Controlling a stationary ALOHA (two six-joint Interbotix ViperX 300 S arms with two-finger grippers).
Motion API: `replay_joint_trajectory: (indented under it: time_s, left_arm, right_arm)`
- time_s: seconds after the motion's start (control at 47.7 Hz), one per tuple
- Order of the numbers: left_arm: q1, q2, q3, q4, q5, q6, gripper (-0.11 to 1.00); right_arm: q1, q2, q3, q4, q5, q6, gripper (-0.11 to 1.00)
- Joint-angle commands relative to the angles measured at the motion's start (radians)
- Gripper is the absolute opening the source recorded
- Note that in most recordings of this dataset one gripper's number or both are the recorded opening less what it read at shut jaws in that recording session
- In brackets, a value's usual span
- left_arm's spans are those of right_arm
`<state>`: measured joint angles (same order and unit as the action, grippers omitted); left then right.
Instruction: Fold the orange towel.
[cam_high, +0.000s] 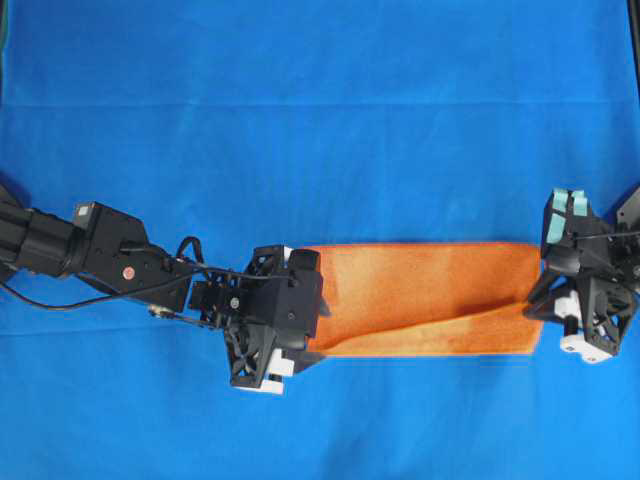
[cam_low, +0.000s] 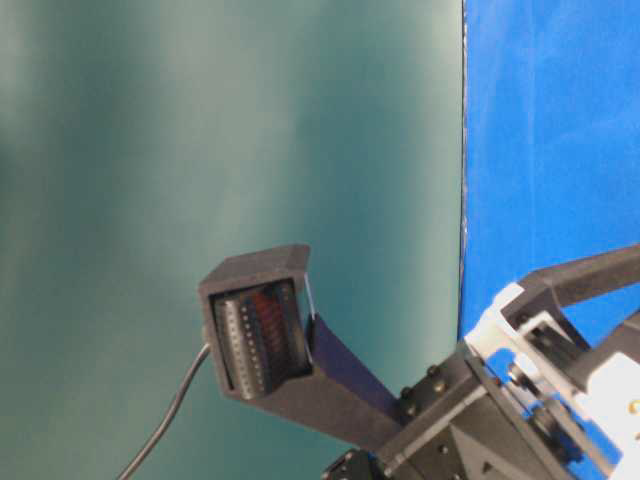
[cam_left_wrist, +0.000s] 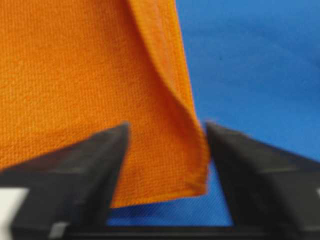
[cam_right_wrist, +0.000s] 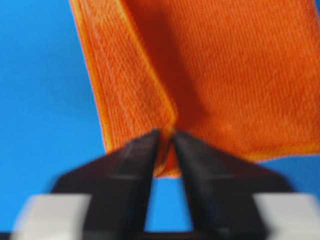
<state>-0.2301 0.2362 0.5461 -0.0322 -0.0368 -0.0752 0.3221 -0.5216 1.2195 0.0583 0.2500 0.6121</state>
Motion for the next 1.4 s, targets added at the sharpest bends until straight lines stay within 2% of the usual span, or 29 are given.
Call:
replay_joint_trajectory:
  time_s: [0.0,0.042,0.105,0.252,0.398,0.503,0.755,0.922,1.069,1.216,1.383]
  left_arm:
    - [0.000,-0.040,-0.021,0.000,0.006,0.005,0.71]
    - [0.003,-0.054,-0.021,0.002,0.014,0.014,0.79]
    - [0.006,-0.078,-0.021,0.002,0.031,0.020,0.78]
    - [0.043,-0.140,-0.008,0.003,0.064,0.021,0.70]
    - [0.101,-0.149,0.009,0.003,0.069,0.021,0.69]
    - [0.137,-0.149,0.011,0.002,0.069,0.021,0.69]
    - [0.149,-0.104,0.006,0.003,0.069,0.020,0.69]
    - [0.164,-0.054,0.006,0.003,0.063,0.020,0.69]
    - [0.190,0.000,0.011,0.003,0.058,0.020,0.69]
    - [0.196,0.032,0.011,0.003,0.057,0.018,0.69]
    - [0.196,0.029,0.018,0.003,0.063,0.011,0.69]
  right_arm:
    - [0.005,-0.020,-0.029,-0.005,0.014,-0.006,0.44]
    - [0.005,-0.032,-0.037,-0.014,0.031,-0.011,0.55]
    - [0.005,-0.063,-0.048,-0.032,0.066,-0.012,0.66]
    - [-0.012,-0.164,-0.067,-0.124,0.153,-0.003,0.61]
    - [-0.103,-0.229,-0.063,-0.213,0.219,0.002,0.62]
    - [-0.163,-0.221,-0.061,-0.247,0.252,0.002,0.62]
    - [-0.206,-0.098,-0.051,-0.272,0.241,0.002,0.62]
    - [-0.249,0.011,-0.034,-0.276,0.183,0.002,0.62]
    - [-0.253,0.080,-0.023,-0.276,0.123,0.002,0.62]
    - [-0.253,0.114,-0.014,-0.273,0.061,0.002,0.62]
    - [-0.253,0.123,-0.009,-0.273,0.043,0.002,0.61]
